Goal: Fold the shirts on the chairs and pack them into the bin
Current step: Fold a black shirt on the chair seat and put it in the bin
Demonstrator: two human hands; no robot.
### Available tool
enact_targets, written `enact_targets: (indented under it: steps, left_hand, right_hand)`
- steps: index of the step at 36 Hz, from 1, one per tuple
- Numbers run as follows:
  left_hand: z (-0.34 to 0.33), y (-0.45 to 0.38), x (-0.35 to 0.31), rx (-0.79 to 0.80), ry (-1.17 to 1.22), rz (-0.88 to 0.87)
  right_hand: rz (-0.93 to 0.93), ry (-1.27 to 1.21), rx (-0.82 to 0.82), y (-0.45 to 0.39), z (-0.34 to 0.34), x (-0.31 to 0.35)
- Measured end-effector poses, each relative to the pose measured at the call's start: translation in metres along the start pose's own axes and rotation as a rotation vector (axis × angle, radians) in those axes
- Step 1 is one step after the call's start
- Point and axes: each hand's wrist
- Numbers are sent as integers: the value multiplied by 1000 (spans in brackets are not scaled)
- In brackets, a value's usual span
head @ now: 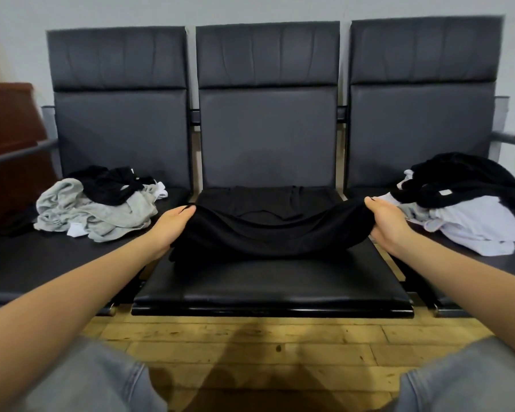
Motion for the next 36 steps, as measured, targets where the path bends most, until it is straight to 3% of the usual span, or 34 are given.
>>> enact_targets:
  steps: [3, 6, 8, 11, 14, 21, 26, 30, 32, 36]
  left_hand:
    - [-3, 6, -6, -20, 87, 15]
    - [-7, 12, -11, -8, 156, 42]
    - [-7, 16, -10, 18, 104, 50]
    - [-7, 21, -4, -20, -112, -19]
    - [-4, 23, 1, -85, -307, -116]
    - [11, 20, 10, -203, -277, -28]
    - [16, 19, 17, -162, -273, 61]
    - [7, 24, 19, -44, -225, 94]
    - [3, 30, 18, 67, -192, 124]
    - [4, 41, 20, 306, -183, 211]
  right_hand:
    - [6, 135, -19, 2, 3, 3]
    - [145, 586, -19, 5, 9, 4]
    - [258, 824, -57, 8, 14, 3]
    - [342, 977, -128, 13, 22, 0]
    - [323, 972, -143, 11, 30, -4]
    - [136, 611, -271, -2, 49, -4]
    - [-26, 436, -238, -2, 63, -3]
    - [-32, 304, -181, 2, 58, 0]
    - [-28, 344, -117, 6, 53, 0]
    - [99, 845, -26, 17, 53, 1]
Point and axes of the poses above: each hand's wrist, its own y-axis away from the middle knuckle, its own z-axis out of the back of the hand, x = y × z, and after that the axes turned 3 degrees about z, right-handed
